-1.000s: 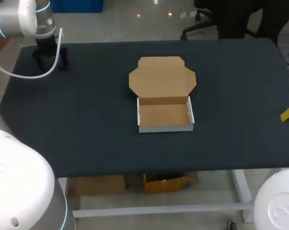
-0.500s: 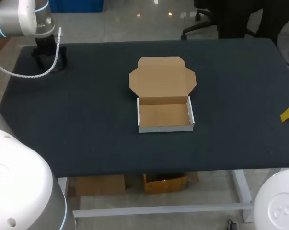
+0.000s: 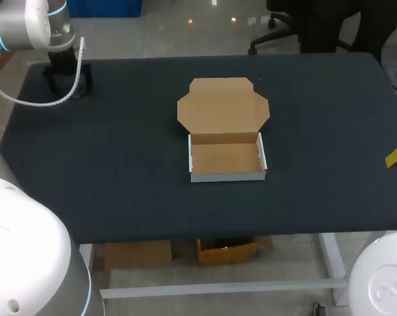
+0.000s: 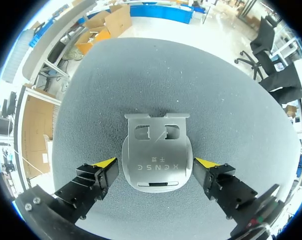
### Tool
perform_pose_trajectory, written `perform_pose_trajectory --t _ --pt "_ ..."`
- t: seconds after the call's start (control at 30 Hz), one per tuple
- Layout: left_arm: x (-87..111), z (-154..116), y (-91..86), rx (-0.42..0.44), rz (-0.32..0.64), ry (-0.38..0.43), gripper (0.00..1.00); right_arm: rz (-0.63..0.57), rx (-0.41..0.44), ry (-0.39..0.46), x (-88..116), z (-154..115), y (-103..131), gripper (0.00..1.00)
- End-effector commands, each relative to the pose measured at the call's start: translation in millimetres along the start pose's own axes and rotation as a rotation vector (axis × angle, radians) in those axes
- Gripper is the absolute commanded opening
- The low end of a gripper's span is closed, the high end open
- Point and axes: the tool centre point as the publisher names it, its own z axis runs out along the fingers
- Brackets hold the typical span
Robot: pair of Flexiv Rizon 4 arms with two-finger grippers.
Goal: Assemble the packaging by folding the flat box into shape, placing the metal phone stand inside, and closing the box properly
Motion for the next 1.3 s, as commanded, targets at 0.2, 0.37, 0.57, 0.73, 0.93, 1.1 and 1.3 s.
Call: perform_pose_trajectory --t 0.2,0.37,0.57,0.73,0.93,1.1,1.3 --pt "3.0 4.0 -9.7 -0.013 0.002 -0.003 1.00 -0.001 -0.001 0.002 0.3 -1.3 -1.0 1.00" --pt "3.2 4.0 -10.9 -0.013 0.000 -0.002 1.00 -0.001 -0.001 0.002 0.3 -1.3 -1.0 1.00" --pt "3.3 4.3 -11.2 -0.015 0.001 -0.001 0.90 -0.001 -0.001 0.002 0.3 -1.3 -1.0 1.00" --pt "4.1 6.0 -9.7 -0.019 0.004 -0.001 0.87 -0.001 -0.001 0.002 0.3 -1.3 -1.0 1.00" --pt "4.0 9.0 -10.2 -0.025 0.002 -0.004 0.87 -0.001 -0.001 0.002 0.3 -1.3 -1.0 1.00" --pt "3.4 9.2 -11.1 -0.026 -0.001 -0.001 0.86 -0.001 -0.001 0.002 0.3 -1.3 -1.0 1.00" --pt "3.4 9.5 -11.4 -0.026 0.001 -0.002 0.84 -0.001 -0.001 0.002 0.3 -1.3 -1.0 1.00"
